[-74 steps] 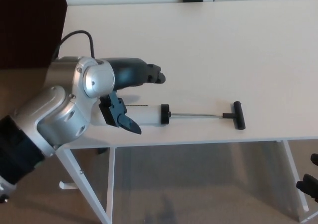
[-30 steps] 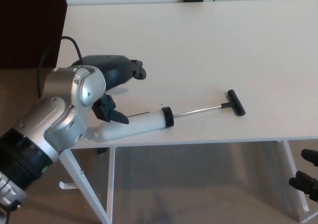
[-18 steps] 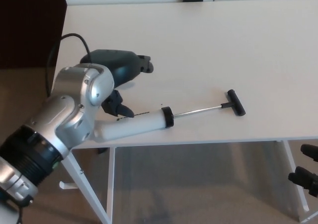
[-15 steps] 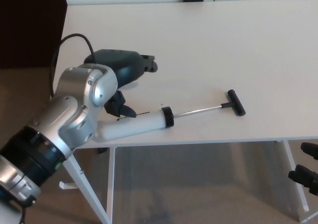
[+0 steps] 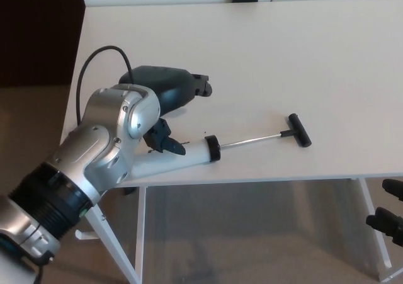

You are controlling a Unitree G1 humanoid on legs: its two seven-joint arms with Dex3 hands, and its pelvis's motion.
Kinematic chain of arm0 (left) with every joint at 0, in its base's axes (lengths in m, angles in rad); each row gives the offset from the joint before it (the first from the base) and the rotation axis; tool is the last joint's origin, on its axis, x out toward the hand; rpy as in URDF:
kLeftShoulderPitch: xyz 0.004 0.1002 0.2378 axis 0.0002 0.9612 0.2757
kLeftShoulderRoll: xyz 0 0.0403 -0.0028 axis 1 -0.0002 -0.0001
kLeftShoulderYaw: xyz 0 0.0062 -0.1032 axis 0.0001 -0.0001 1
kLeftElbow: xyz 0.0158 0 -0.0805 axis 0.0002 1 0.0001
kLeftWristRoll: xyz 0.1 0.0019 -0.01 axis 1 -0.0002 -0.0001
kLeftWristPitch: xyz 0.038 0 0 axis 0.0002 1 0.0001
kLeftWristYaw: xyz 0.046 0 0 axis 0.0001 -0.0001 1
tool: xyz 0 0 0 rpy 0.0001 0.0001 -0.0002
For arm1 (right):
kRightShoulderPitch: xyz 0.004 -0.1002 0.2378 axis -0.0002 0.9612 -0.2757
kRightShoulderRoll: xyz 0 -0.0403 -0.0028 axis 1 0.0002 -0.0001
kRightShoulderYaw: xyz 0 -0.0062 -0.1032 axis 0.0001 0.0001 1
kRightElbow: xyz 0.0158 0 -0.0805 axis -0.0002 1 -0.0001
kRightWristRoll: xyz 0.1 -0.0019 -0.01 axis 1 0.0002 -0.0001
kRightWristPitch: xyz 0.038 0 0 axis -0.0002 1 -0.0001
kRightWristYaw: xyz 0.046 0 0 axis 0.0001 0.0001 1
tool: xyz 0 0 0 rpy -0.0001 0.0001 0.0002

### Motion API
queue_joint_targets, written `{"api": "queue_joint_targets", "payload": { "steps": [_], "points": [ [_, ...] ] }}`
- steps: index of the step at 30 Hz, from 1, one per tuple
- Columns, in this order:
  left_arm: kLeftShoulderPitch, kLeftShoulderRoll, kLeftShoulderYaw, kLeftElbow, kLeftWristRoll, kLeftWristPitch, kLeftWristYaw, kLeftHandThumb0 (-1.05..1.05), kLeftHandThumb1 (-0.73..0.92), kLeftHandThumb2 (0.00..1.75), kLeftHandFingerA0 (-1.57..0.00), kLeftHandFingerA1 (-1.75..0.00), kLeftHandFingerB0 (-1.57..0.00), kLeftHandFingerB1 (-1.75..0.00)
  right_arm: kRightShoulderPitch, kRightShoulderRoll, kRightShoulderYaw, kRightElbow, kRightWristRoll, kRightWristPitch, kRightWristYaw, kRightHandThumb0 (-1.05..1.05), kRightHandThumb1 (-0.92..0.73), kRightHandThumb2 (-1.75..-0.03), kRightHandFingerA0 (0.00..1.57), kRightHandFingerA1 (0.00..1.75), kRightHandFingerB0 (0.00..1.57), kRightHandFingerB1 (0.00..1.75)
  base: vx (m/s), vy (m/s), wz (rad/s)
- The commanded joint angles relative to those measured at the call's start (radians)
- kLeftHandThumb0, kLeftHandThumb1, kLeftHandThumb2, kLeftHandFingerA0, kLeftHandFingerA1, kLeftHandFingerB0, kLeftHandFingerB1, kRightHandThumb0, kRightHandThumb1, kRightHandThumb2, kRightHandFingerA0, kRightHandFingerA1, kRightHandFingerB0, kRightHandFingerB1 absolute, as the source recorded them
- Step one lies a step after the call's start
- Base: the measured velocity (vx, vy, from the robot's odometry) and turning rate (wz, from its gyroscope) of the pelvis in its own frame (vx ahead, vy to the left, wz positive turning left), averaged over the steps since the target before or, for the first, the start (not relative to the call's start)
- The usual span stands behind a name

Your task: The robot walks towards a desk on which an air pump is kept in the middle. It lifts it up and holds it with its left hand and uses its right hand to compress it by pushing its handle inwards.

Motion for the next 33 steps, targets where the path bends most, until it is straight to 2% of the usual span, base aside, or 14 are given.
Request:
{"api": "queue_joint_targets", "payload": {
  "steps": [1, 6, 7, 8, 9, 23, 33],
  "points": [
    [-0.004, 0.018, 0.034, -0.011, 0.016, 0.0, -0.026, -0.47, 0.37, 0.64, -0.34, -0.5, -0.17, -0.36, 0.004, -0.004, -0.008, -0.002, 0.007, 0.014, 0.003, -0.19, -0.57, -0.56, 0.69, 0.56, 0.46, 0.43, 0.0, 0.0, 0.0],
    [-0.008, 0.017, 0.053, -0.012, 0.019, 0.005, -0.03, -0.47, 0.37, 0.63, -0.36, -0.49, -0.19, -0.35, 0.0, -0.007, -0.009, 0.005, 0.008, 0.01, 0.014, -0.19, -0.57, -0.56, 0.68, 0.55, 0.45, 0.43, 0.0, 0.0, 0.0],
    [-0.003, 0.016, 0.053, -0.014, 0.021, 0.008, -0.031, -0.39, 0.42, 0.53, -0.42, -0.44, -0.23, -0.29, 0.004, -0.007, -0.008, 0.005, 0.006, 0.007, 0.013, -0.19, -0.57, -0.56, 0.68, 0.55, 0.47, 0.43, 0.0, 0.0, 0.0],
    [0.001, 0.016, 0.053, -0.015, 0.023, 0.01, -0.032, -0.39, 0.42, 0.53, -0.42, -0.44, -0.23, -0.29, 0.006, -0.007, -0.008, 0.005, 0.005, 0.005, 0.012, -0.19, -0.57, -0.56, 0.68, 0.55, 0.47, 0.43, 0.0, 0.0, 0.0],
    [0.01, 0.017, 0.053, -0.014, 0.022, 0.009, -0.035, -0.47, 0.38, 0.63, -0.35, -0.49, -0.18, -0.35, 0.01, -0.007, -0.006, 0.005, 0.001, 0.003, 0.008, -0.2, -0.55, -0.56, 0.7, 0.55, 0.47, 0.43, 0.0, 0.0, 0.0],
    [0.039, 0.0, 0.036, -0.002, 0.037, 0.008, -0.052, -0.52, 0.39, 0.65, -0.26, -0.45, -0.15, -0.35, 0.008, -0.004, -0.009, 0.011, 0.003, 0.002, 0.008, -0.2, -0.56, -0.56, 0.69, 0.55, 0.48, 0.43, 0.0, 0.0, 0.0],
    [0.055, -0.017, 0.009, -0.006, 0.068, 0.03, -0.069, -0.52, 0.39, 0.66, -0.28, -0.48, -0.12, -0.34, 0.011, -0.005, -0.013, 0.001, 0.009, 0.005, 0.012, -0.19, -0.57, -0.56, 0.68, 0.55, 0.47, 0.43, 0.0, 0.0, 0.0]
  ]
}}
